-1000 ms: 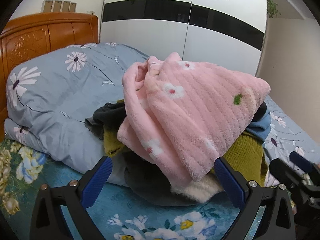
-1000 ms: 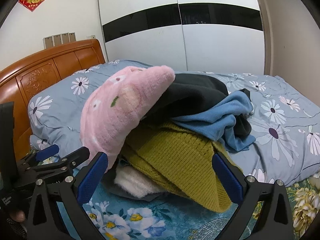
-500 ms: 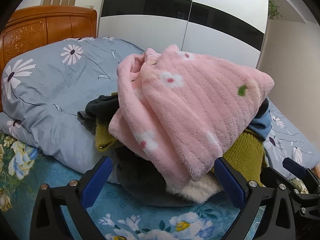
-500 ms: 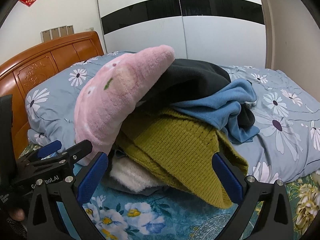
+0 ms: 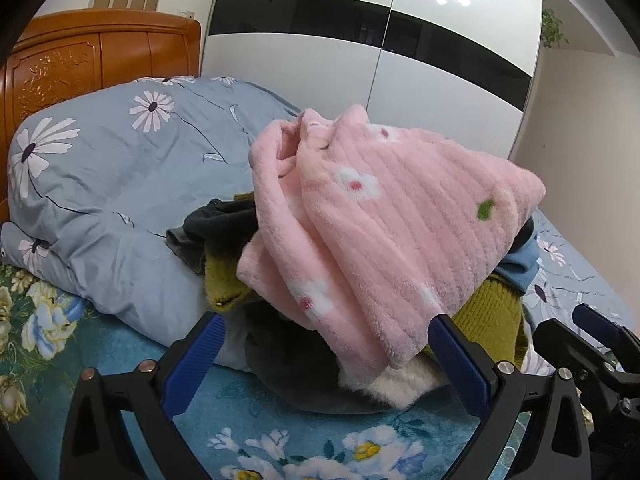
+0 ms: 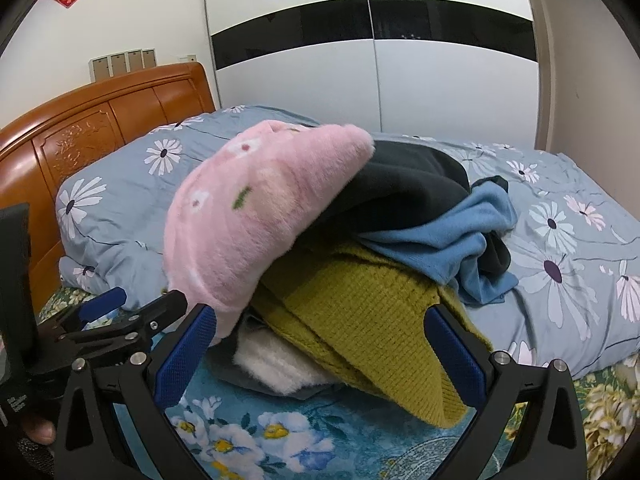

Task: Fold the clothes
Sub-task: 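Approach the pink fleece garment on the clothes pile with both grippers, then grasp the pink fleece garment with the right gripper and lift it off the pile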

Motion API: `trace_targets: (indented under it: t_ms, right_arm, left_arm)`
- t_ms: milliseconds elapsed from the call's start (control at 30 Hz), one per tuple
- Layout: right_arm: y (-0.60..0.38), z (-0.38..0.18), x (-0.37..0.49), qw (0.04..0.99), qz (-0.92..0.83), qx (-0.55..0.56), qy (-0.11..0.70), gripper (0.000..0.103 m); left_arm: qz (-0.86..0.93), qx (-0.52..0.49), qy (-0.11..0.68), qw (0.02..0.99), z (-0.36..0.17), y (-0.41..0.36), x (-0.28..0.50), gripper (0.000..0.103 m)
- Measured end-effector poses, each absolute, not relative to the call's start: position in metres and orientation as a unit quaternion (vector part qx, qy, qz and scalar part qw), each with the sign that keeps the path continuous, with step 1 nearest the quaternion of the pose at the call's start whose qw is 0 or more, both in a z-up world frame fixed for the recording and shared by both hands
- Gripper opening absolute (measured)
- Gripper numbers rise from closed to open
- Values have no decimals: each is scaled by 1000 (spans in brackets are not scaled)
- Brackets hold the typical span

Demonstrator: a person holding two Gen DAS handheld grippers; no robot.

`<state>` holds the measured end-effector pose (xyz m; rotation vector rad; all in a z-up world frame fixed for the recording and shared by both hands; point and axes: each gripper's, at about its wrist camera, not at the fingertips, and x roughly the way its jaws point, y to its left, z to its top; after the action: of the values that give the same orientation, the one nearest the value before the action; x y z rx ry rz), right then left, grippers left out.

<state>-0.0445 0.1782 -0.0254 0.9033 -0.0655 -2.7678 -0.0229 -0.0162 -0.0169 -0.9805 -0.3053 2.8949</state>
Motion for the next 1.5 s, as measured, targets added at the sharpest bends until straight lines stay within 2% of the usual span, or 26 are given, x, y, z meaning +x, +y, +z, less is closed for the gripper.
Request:
trace_targets:
  t_ms: [267,500,533,567,700,767,867,967,1133,1300,1500]
  right_arm:
    - [175,-6,-54,124,-942,310,-28,103]
    - [170,2,-110,146,-931,322,-88,102]
    - [168,0,-118,145,-927,333,-96,99]
    - [166,-1,-123,144,-923,343,-102,90]
    - [157,0,-135,135,-913,369,-111,66]
    - [154,4,-136,126,-911,375,-114,39]
    - [156,22,-138,134,-907,375,-138,25]
    - [149,51,-151,144,-907,372,-138,19]
    - [139,131,-166,165,-923,321,-130,16]
    - [151,204,-147,174,-938,268,-134,16]
    - [211,296,-98,152,-959,190,-142,15]
  left_arm:
    - [943,-316,-107,12,-3,-37,-8,103]
    - [942,-318,-106,-17,12,-59,17,103]
    - [942,-318,-105,-21,15,-63,21,103]
    - [942,-318,-105,-26,17,-66,24,103]
    - [942,-317,-107,-40,26,-79,39,103]
    - [942,-315,-109,-46,29,-86,48,103]
    - [941,-314,-112,-53,33,-94,59,103]
    - [941,-312,-115,-58,40,-109,74,103]
    - [943,-301,-119,-76,51,-131,102,103]
    - [943,-298,-123,-88,59,-149,122,103]
    - [949,-278,-128,-81,76,-147,139,103]
